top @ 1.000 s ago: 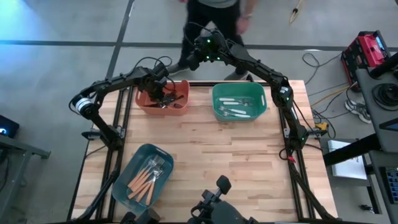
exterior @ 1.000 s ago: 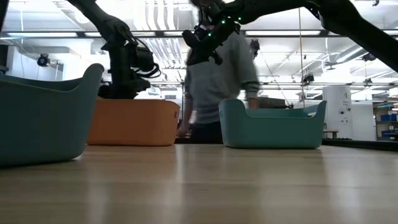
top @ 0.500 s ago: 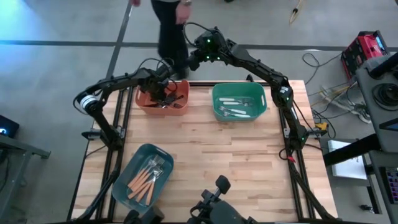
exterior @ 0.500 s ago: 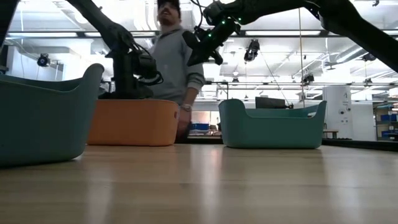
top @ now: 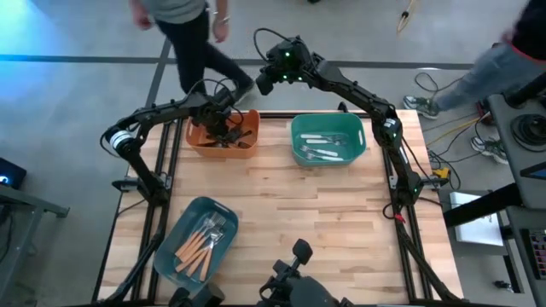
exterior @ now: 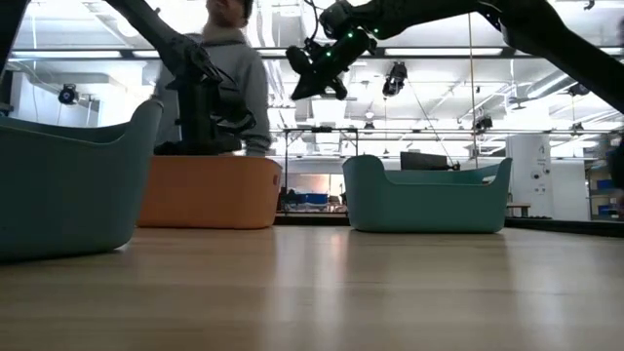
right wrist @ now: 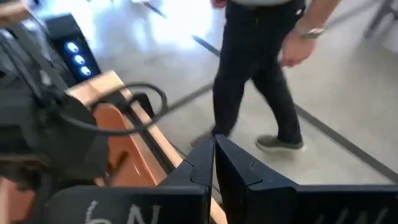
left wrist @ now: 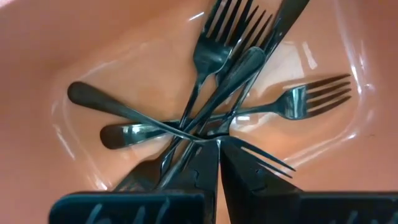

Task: Sort silverware by color (type)
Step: Adjust the black forks in the orange bin

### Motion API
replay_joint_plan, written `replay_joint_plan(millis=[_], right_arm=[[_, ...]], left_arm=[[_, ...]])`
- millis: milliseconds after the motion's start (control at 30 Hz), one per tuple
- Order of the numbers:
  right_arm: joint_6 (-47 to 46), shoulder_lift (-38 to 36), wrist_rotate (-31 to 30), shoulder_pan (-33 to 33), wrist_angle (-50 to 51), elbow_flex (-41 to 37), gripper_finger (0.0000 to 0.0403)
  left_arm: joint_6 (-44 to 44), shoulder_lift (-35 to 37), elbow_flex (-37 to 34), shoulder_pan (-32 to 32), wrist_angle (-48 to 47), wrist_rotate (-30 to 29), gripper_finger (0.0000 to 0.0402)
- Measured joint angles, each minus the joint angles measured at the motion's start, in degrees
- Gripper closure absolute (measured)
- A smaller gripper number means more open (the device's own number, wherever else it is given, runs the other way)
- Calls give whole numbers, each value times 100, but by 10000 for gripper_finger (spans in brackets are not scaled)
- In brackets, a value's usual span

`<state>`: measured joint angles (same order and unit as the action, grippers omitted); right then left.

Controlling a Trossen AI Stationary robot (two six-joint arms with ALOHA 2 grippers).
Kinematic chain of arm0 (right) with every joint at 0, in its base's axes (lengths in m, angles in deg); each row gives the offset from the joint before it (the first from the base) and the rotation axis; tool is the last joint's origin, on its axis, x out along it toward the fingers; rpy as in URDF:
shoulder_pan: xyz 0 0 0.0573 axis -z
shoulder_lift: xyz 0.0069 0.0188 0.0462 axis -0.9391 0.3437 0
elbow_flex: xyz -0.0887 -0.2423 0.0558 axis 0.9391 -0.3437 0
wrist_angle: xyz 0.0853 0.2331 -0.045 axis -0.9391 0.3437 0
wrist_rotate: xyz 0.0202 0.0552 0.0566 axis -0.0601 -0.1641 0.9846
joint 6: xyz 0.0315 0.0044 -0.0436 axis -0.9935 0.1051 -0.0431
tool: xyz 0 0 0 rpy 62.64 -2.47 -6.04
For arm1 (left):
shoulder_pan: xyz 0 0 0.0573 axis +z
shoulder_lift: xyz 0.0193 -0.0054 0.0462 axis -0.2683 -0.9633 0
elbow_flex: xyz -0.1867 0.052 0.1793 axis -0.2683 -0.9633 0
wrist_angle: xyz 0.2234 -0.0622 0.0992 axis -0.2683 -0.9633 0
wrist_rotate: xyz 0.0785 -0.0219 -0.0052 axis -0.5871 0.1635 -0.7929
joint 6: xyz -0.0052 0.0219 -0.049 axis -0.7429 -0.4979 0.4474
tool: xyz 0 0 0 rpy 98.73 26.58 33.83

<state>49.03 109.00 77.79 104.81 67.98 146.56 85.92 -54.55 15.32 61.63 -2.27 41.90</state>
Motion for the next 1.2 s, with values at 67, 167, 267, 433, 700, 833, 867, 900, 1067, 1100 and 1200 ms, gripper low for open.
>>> replay_joint_plan(millis=[67, 167, 267, 433, 700, 833, 867, 900, 1067, 1100, 1200], right_arm=[[4, 0, 178, 0, -281, 0, 394], [-1, 0, 288, -4, -698, 0, 394], [-25, 0, 288, -4, -874, 0, 394], [-56, 0, 284, 0, -908, 0, 394], [-216, 79, 314, -36, -1105, 0, 394], [-255, 231, 396, -135, -1185, 0, 394], [-257, 267, 396, -158, -1219, 0, 394], [-282, 289, 398, -173, -1222, 0, 394], [-309, 479, 408, -225, -1175, 0, 394], [-309, 524, 410, -237, -1175, 0, 394], [-377, 634, 440, -276, -1134, 0, 394]], left_arm=[[16, 93, 0, 0, -19, -1, 401], [17, 292, 0, 2, -20, -10, 401], [-13, 466, -4, 22, -126, -152, 401], [-97, 716, -37, 33, -336, -365, 401], [-168, 1093, -48, 26, -484, -376, 401], [-204, 1422, -50, 40, -511, -430, 401], [-208, 1515, -50, 46, -525, -452, 401], [-222, 1603, -50, 59, -534, -466, 401], [-269, 1966, -55, 94, -586, -479, 401], [-327, 2027, -69, 92, -582, -479, 401], [-485, 2179, -199, 94, -635, -481, 401]])
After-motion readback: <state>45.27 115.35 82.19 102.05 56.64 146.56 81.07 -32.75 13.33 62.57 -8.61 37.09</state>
